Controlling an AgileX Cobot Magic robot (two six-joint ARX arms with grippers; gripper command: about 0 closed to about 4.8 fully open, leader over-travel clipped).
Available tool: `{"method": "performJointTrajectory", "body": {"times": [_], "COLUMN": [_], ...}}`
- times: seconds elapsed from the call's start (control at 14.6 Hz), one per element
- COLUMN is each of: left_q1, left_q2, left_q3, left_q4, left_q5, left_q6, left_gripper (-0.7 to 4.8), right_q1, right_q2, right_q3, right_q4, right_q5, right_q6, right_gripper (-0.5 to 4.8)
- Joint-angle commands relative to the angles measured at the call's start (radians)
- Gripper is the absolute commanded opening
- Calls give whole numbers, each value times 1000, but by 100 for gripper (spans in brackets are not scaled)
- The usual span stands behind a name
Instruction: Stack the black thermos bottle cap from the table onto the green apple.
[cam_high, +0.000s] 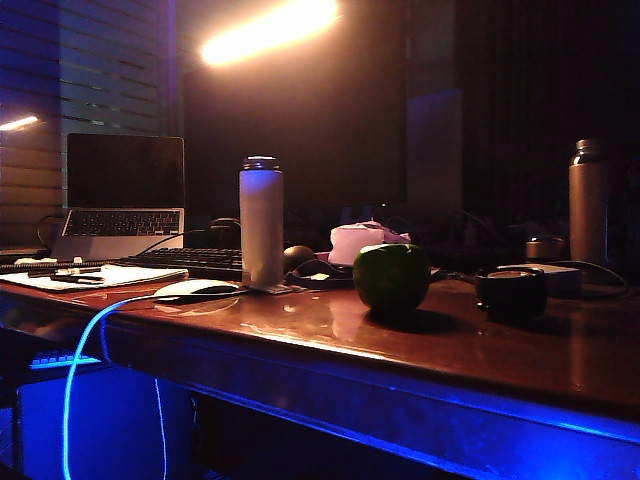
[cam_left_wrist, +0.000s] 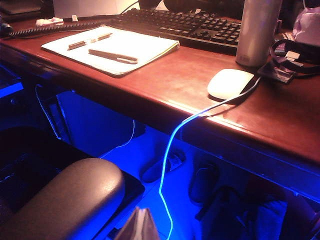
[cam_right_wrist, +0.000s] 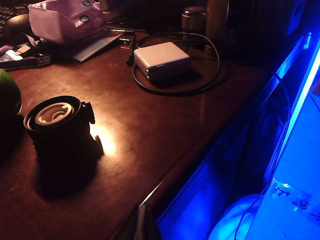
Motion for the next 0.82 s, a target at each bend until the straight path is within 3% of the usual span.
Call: {"method": "performJointTrajectory", "body": {"times": [0.07, 0.21, 0.48, 0.69, 0.82], "left_q1": [1, 1, 2, 2, 2], "left_q2": [-3, -3, -2, 114, 320], "left_q3": [-5, -5, 102, 331, 528], "left_q4": [-22, -22, 97, 126, 142], "left_q5": [-8, -8, -14, -76, -2], "left_q6": [0, -2, -192, -121, -46], "left_gripper": [-4, -4, -4, -4, -4], "right_q1": [1, 2, 7, 6, 6], "right_q2": [-1, -1, -1, -1, 17], "right_q3": [-3, -4, 8, 92, 175], "right_q4": [7, 7, 41, 45, 43], "right_q5": [-7, -31, -60, -84, -84], "right_q6": [5, 20, 139, 173, 170], "right_gripper": [-5, -5, -5, -5, -5]}}
